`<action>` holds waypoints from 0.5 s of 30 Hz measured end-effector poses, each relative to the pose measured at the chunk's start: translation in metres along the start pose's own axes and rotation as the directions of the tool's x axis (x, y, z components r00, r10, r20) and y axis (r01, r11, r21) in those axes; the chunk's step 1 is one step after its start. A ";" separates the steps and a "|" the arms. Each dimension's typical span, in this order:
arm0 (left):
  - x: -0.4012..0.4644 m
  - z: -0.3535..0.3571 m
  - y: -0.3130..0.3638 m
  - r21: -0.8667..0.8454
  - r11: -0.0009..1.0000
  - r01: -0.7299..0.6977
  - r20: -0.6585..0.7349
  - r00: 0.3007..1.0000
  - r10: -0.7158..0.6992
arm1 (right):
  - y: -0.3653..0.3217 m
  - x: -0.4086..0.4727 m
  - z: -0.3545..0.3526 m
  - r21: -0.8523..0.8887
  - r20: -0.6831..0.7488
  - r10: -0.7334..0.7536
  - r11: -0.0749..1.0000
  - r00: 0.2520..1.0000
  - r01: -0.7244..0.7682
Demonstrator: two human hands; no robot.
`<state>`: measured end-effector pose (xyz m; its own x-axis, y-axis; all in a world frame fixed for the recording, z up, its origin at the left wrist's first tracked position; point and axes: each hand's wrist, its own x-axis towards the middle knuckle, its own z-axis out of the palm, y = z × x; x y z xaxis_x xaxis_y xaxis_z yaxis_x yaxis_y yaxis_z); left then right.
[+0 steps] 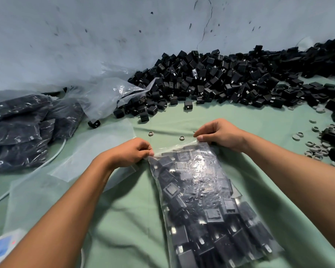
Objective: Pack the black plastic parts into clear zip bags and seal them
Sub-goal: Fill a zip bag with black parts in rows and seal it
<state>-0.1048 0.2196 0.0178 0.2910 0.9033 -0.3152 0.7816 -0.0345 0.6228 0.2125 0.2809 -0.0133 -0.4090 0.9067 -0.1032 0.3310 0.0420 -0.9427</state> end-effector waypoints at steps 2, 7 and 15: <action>-0.005 -0.001 -0.003 -0.032 0.999 0.019 0.011 1.000 -0.019 | 0.002 -0.001 0.001 0.026 -0.042 -0.015 1.000 0.999 0.016; -0.016 -0.008 -0.008 -0.008 0.999 0.033 0.033 0.999 -0.032 | 0.001 0.000 -0.003 0.060 -0.026 0.019 0.998 0.999 -0.017; -0.018 -0.010 -0.008 0.128 0.992 0.012 0.002 1.000 -0.012 | -0.002 -0.002 -0.005 0.043 -0.059 0.054 0.998 0.997 -0.052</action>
<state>-0.1217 0.2084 0.0260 0.2829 0.9027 -0.3242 0.8491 -0.0785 0.5223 0.2172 0.2810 -0.0091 -0.3399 0.9307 -0.1354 0.3146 -0.0232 -0.9489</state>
